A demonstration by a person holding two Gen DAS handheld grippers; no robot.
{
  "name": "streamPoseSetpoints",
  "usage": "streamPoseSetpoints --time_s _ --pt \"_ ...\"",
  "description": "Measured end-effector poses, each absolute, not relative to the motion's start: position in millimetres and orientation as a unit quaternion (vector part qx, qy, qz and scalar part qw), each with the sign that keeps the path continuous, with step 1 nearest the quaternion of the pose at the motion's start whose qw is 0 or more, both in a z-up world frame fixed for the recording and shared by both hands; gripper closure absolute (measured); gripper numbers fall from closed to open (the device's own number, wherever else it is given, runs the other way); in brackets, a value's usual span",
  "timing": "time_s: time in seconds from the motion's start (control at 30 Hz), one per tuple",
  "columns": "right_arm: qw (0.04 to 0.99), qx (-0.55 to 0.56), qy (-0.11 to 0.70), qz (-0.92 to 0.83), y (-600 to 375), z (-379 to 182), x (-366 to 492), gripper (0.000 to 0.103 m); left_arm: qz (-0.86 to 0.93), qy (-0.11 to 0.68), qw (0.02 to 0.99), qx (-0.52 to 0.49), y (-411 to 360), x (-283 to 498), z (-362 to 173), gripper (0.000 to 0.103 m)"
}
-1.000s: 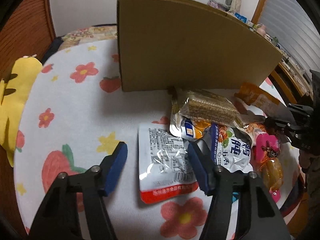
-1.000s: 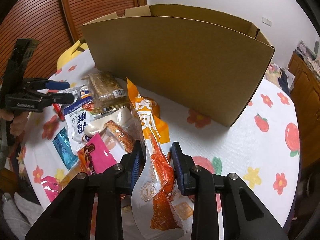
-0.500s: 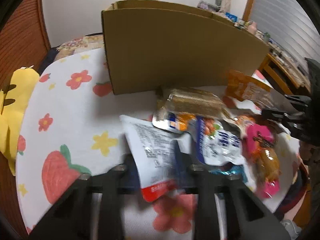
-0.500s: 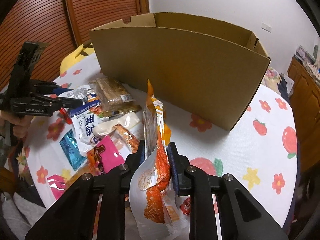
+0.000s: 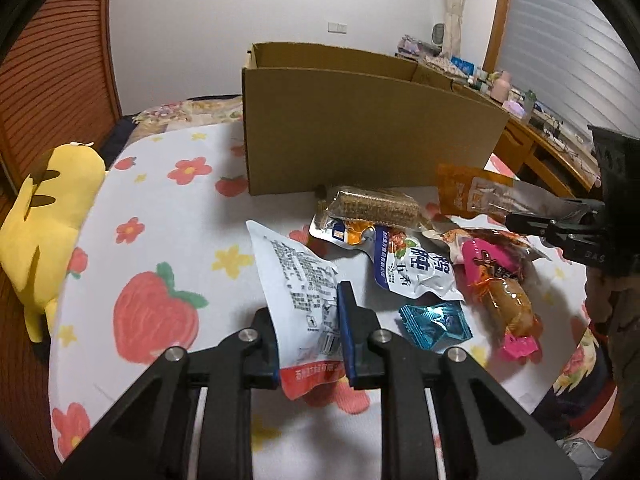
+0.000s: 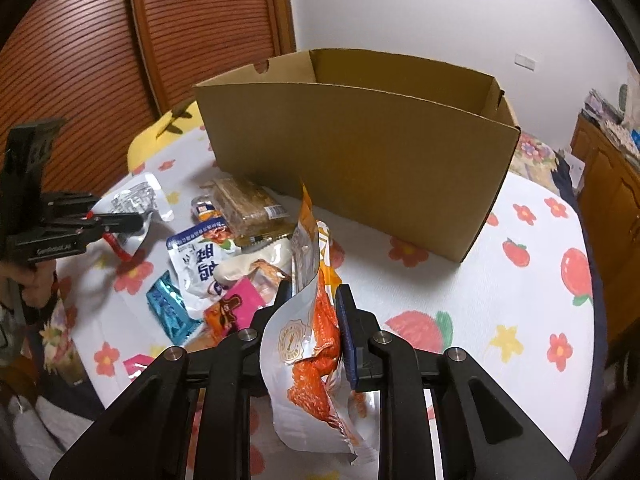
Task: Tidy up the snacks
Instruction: 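Lift both held packs and carry them over the open cardboard box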
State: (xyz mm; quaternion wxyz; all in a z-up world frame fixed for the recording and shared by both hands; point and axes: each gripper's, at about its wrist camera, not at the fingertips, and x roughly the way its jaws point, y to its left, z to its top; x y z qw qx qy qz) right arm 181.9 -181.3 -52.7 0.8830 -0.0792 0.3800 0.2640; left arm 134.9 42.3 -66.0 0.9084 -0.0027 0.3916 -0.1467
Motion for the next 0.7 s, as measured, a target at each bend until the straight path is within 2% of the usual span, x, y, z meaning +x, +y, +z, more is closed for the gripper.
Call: streamPoseSetpoints --time_s 0.7 --pt "0.909 -0.018 0.334 0.251 -201.5 -31.7 149.7 0.083 -0.135 0.343 0.930 -0.003 28.5 118.8 -41.4 0.085"
